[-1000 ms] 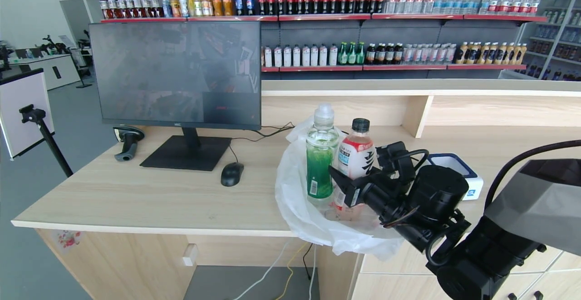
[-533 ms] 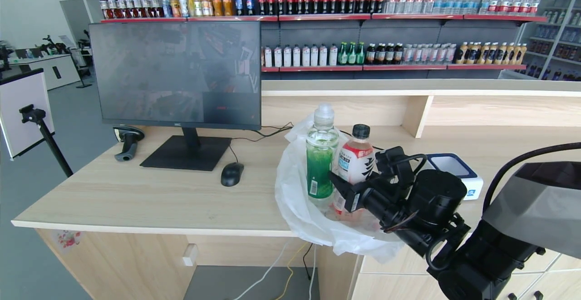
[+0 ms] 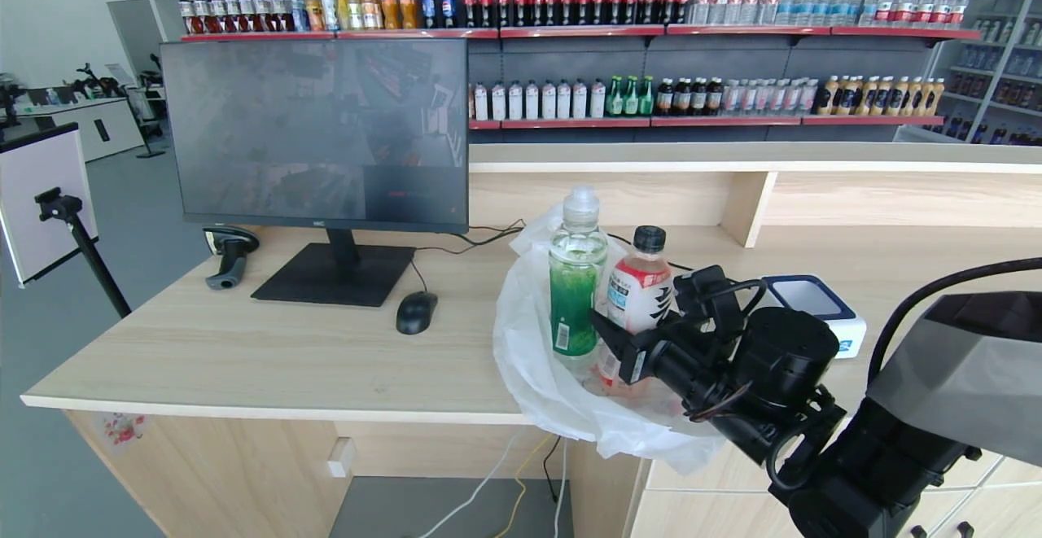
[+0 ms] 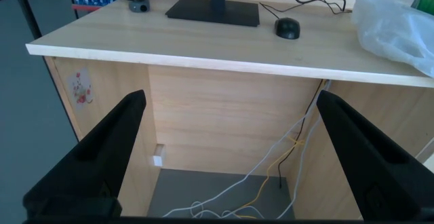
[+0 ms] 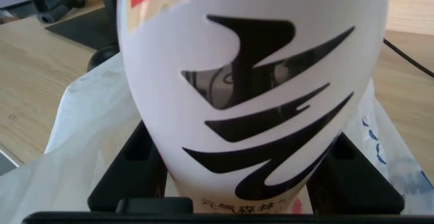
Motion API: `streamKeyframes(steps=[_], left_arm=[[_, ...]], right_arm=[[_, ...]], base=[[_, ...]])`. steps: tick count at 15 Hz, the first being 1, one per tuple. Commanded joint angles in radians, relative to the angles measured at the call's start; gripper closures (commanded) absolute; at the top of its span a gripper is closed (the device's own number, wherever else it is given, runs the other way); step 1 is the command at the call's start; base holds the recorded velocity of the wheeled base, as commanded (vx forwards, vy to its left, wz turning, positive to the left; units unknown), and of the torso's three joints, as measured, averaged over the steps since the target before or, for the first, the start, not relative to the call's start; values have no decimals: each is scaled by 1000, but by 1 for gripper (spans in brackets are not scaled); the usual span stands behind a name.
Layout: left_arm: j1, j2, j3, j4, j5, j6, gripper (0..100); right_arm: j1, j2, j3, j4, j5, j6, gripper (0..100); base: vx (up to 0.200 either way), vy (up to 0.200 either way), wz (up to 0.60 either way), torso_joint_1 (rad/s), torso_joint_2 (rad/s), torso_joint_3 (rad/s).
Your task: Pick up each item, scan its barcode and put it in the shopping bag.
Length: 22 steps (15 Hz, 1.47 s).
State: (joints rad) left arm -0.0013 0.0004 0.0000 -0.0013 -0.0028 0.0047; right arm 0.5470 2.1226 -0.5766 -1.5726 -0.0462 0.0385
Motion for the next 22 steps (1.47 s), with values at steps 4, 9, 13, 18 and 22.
streamKeyframes(steps=[4,9,13,18,22], left_arm=[[0,0,0,0,1,0,0],[0,0,0,0,1,0,0],[0,0,0,0,1,0,0],[0,0,0,0,1,0,0],[0,0,0,0,0,0,0]], right_arm=[[8,10,3,2,0,0,100],[11,11,4,2,0,0,100],[11,11,12,2,0,1,0],[22,0,35,2,0,9,0],[27,-18,35,2,0,9,0]], base=[[0,0,0,0,0,0],[0,0,0,0,0,0],[0,0,0,0,0,0],[0,0,0,0,0,0],[0,0,0,0,0,0]])
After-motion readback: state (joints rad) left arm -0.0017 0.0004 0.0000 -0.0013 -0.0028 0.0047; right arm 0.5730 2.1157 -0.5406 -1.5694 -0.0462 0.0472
